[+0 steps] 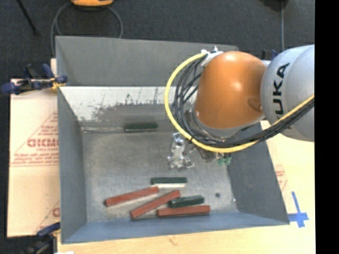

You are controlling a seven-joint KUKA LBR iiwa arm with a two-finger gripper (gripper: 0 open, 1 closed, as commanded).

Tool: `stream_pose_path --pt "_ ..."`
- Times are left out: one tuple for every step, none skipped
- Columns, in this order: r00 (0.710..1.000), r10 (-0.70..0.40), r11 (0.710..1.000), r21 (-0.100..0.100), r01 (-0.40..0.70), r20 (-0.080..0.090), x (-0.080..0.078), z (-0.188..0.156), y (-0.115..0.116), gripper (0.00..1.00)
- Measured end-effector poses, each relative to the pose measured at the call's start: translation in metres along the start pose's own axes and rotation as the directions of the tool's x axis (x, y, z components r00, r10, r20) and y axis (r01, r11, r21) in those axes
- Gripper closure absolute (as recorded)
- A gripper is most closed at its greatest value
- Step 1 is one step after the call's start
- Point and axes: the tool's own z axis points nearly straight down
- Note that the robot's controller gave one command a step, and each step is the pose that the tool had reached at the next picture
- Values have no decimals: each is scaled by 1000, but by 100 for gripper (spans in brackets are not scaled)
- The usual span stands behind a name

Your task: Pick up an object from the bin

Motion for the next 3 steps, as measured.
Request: stream_pose_path --pt "1000 7 1000 -1 -7 -3 2 91 12 0" --pt "1000 8 1000 0 -8 0 1 90 11 0" --pt "996 -89 996 -12 89 -7 -22 156 -38 100"
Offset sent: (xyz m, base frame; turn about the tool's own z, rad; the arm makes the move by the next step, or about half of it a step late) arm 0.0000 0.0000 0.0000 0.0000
